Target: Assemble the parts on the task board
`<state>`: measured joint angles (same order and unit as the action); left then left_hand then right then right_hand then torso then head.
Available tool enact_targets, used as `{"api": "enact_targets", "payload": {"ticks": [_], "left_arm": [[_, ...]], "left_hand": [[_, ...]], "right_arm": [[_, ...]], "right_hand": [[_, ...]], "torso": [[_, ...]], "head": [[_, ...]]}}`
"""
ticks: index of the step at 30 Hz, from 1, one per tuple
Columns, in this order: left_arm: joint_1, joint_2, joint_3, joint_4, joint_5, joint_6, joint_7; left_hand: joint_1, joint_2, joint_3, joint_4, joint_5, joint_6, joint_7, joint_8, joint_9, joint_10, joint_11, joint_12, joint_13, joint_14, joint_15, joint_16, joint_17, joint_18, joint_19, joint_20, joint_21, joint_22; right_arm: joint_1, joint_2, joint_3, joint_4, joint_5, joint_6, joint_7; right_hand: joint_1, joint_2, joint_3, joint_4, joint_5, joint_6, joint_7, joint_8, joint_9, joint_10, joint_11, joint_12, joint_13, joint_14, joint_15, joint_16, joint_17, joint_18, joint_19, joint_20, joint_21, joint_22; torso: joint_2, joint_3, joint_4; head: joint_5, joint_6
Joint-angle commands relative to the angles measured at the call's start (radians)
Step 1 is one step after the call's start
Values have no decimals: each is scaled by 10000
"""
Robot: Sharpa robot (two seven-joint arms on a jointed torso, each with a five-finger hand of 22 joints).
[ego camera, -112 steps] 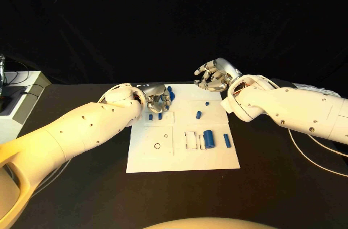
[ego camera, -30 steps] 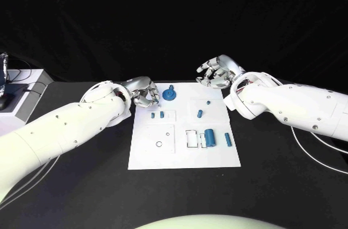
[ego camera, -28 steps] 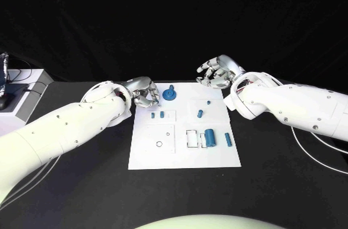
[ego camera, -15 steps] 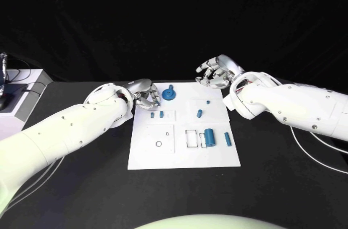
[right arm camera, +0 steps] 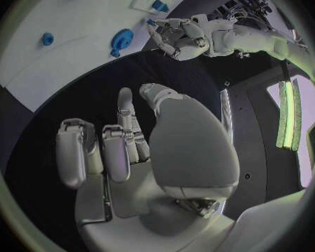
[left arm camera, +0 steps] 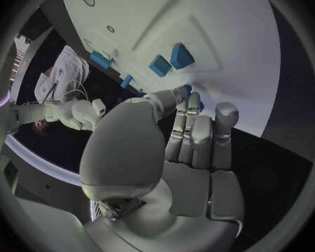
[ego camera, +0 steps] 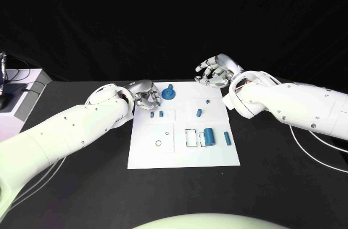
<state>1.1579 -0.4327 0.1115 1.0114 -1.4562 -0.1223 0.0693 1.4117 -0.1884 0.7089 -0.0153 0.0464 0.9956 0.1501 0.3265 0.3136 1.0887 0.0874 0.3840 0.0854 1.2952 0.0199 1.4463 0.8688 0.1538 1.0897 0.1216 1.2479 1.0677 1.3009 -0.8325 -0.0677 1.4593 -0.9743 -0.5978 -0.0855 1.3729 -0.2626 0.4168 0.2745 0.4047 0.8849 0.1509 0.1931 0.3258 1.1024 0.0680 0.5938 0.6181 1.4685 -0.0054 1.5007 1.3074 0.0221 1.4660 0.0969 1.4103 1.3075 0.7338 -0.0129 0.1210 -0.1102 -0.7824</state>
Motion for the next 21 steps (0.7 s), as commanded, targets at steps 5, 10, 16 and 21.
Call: {"api": "enact_targets", "payload": {"ticks": [5,10,16,21], "left_arm": [[-16,84,-31,-99,-18,379,-76],[-17,145,-68,-146,-31,405,-69],[-18,201,-123,-153,-54,484,-54],[-18,204,-138,-108,-129,745,-181]], "left_hand": [[-82,2,20,-72,31,38,15,-49,3,70,5,-70,7,32,15,30,-51,-178,12,1,36,-37],[-82,2,22,-79,31,34,17,-59,3,75,7,-93,6,28,16,28,-56,-174,-5,2,26,-51],[-127,-13,-12,-75,27,43,22,-77,9,96,14,-152,8,22,24,27,-54,-168,-46,8,2,-84],[-160,-26,-33,-106,29,27,18,-132,11,-1,43,-296,1,-137,48,-32,-335,-114,-290,28,-150,-300]], "right_arm": [[-1,6,4,15,-83,19,64],[-1,8,4,20,-83,17,65],[-1,8,4,39,-83,22,57],[-1,9,4,41,-83,51,20]], "right_hand": [[-21,-44,56,0,8,52,45,46,9,11,-29,-23,-8,653,-63,-29,1008,175,396,-77,-52,1394],[-21,-44,56,0,8,52,45,46,9,11,-29,-23,-8,653,-63,-29,1008,175,396,-77,-52,1394],[-21,-44,56,0,8,52,45,46,9,11,-29,-23,-8,653,-63,-29,1008,175,396,-77,-52,1394],[-33,-49,61,-4,12,56,43,49,13,27,-29,-59,-45,652,-65,-30,1007,178,391,-78,-66,1386]], "torso": [[5,6,-4],[14,2,-12],[5,2,-1],[7,-3,-2]], "head": [[3,0],[-2,3],[-27,-13],[-39,-11]]}}
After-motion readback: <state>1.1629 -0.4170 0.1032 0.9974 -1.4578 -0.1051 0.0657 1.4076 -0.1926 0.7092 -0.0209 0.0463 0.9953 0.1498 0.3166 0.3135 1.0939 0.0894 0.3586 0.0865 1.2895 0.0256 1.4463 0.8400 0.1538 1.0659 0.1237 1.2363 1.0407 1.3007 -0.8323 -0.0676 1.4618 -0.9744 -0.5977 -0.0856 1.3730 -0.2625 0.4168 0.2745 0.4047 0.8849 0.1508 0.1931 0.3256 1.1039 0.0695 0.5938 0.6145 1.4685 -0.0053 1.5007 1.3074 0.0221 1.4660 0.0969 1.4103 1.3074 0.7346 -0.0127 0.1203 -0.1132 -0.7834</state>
